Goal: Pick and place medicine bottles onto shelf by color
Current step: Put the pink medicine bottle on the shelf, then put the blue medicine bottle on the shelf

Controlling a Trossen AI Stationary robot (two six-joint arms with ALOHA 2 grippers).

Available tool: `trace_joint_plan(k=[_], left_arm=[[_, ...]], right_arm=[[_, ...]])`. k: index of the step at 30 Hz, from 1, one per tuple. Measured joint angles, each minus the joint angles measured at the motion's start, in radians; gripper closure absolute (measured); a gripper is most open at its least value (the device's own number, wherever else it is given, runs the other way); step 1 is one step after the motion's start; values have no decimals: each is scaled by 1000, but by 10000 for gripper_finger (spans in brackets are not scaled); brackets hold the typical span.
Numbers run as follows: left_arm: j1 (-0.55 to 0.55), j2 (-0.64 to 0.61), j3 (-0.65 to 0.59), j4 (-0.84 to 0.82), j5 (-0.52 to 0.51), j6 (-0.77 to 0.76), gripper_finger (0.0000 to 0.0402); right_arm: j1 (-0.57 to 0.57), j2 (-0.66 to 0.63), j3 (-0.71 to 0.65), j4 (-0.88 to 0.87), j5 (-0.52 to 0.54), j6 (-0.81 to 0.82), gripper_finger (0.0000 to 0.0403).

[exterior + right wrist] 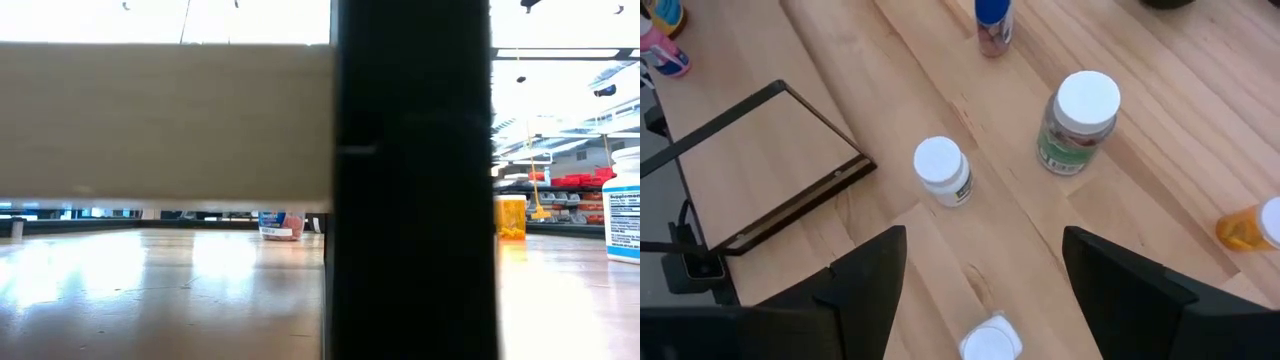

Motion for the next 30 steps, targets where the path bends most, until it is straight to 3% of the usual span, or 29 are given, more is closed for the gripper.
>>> trace_joint_plan(k=[14,30], left_arm=[[0,6,-4,32,19,-61,174],[-2,4,50,-36,29,-54,170]], right_arm=[[0,0,0,0,4,0,126],[0,0,0,0,3,-8,126]])
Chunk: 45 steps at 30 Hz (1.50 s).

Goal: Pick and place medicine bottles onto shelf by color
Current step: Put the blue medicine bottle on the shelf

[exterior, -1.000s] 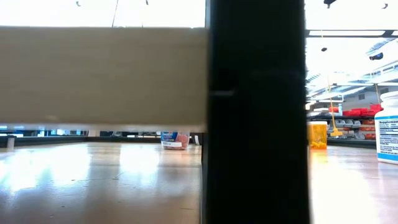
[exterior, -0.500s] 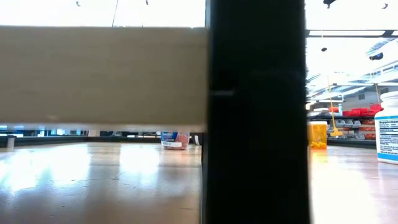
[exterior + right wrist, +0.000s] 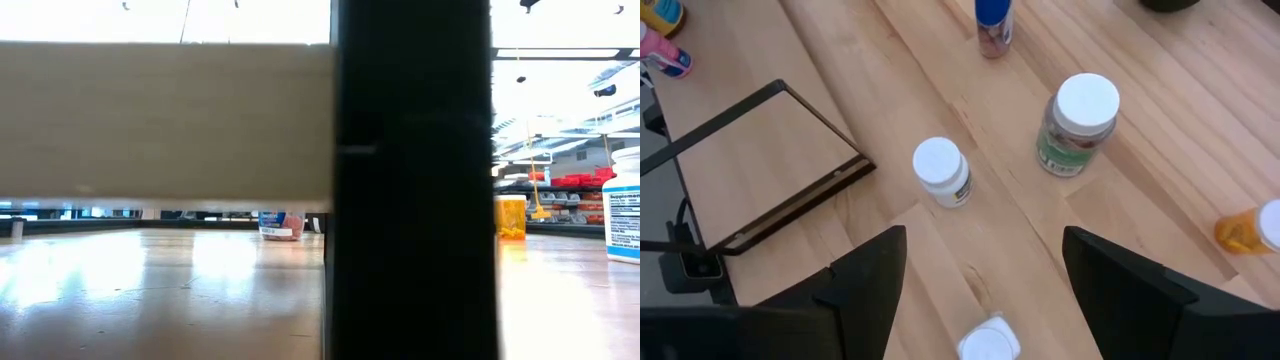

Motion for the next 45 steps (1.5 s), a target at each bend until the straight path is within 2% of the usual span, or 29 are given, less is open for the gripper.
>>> trace_joint_plan(k=[5,10,18,23,28,33,39,42,45], left_arm=[[3,-1,0,-7,14,0,168],[22,-11,0,-10,74,1,170],[88,-106,6,-27,82,2,186],[210,-135,87,-148,-36,117,208],[408,-135,138,-141,-138,378,224],[628,-134,135,-155,-215,777,219],[905,-133,126,-132,-244,1211,178],[997,-133,126,-61,-241,1441,149],[1060,-111,127,13,-236,1553,119]], right_arm=[[7,0,0,0,-10,0,126],[25,0,0,0,-10,-2,126],[28,0,0,0,-10,8,126],[28,0,0,0,37,46,126],[18,0,0,0,103,107,126],[7,0,0,0,94,156,126],[8,0,0,0,88,301,126],[8,0,0,0,99,360,126],[7,0,0,0,110,411,126]])
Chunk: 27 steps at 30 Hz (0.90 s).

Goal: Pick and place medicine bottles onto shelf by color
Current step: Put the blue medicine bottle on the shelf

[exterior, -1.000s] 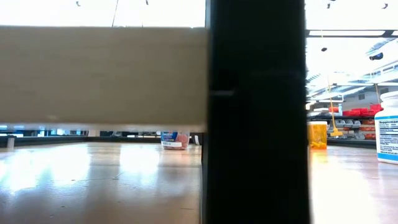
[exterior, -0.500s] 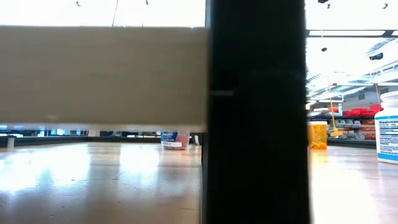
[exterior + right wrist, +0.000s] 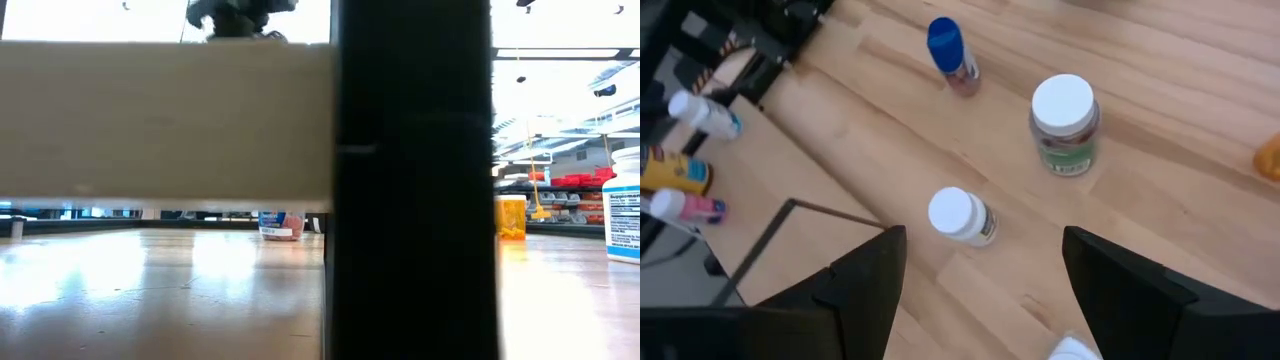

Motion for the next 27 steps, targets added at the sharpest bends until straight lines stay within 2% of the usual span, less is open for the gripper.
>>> trace_joint_plan(k=[6,11,16,20,27], left_arm=[[57,117,-1,18,19,126,85],[63,204,-2,69,32,181,85],[64,266,-2,50,68,251,86],[63,277,-1,62,107,257,86],[46,316,-2,58,94,281,88]], right_arm=[[0,0,0,3,5,53,126],[0,0,0,5,3,90,126],[0,0,0,9,-24,127,126],[0,0,0,16,-27,134,126],[0,0,0,16,-27,131,126]])
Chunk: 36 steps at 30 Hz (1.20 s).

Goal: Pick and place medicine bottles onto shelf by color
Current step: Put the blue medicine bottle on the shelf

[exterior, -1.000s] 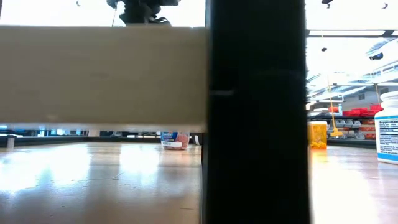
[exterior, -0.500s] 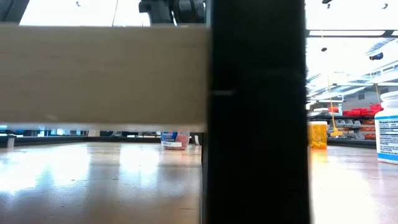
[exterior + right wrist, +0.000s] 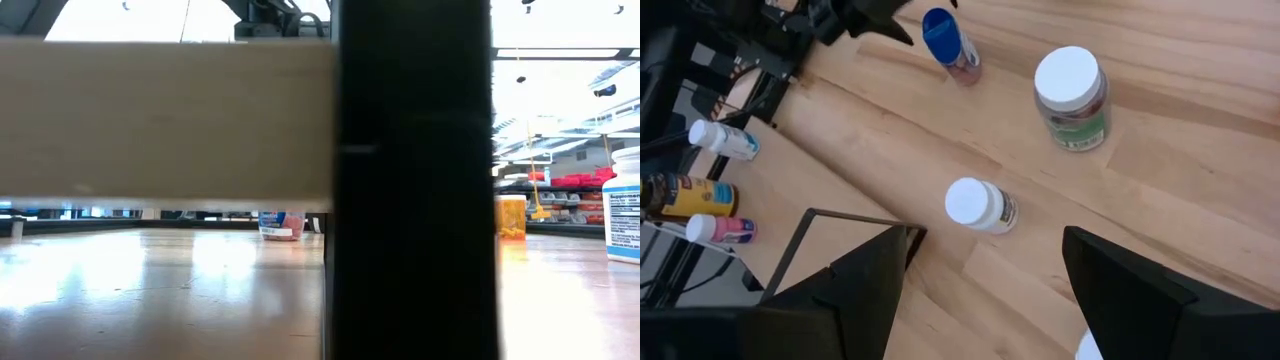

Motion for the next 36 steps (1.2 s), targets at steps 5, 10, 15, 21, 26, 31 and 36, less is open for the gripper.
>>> trace_joint_plan(k=[5,10,15,21,26,31,36], left_arm=[[-4,34,0,14,-22,-29,89],[-9,52,1,16,-28,-64,103],[-22,83,0,-2,-10,-120,130],[-49,87,0,22,-9,-169,168],[-63,87,1,-70,-7,-319,212],[-92,68,0,-193,24,-472,212],[-164,-29,0,-252,44,-665,212]], right_arm=[[0,0,0,0,-7,-5,126],[0,0,0,-1,-11,-25,126],[4,0,0,-1,-12,-29,126],[14,0,0,-1,-23,-33,126],[19,0,0,-5,-22,-39,126],[18,0,0,-5,-22,-78,126],[18,0,0,-5,-18,-122,126]])
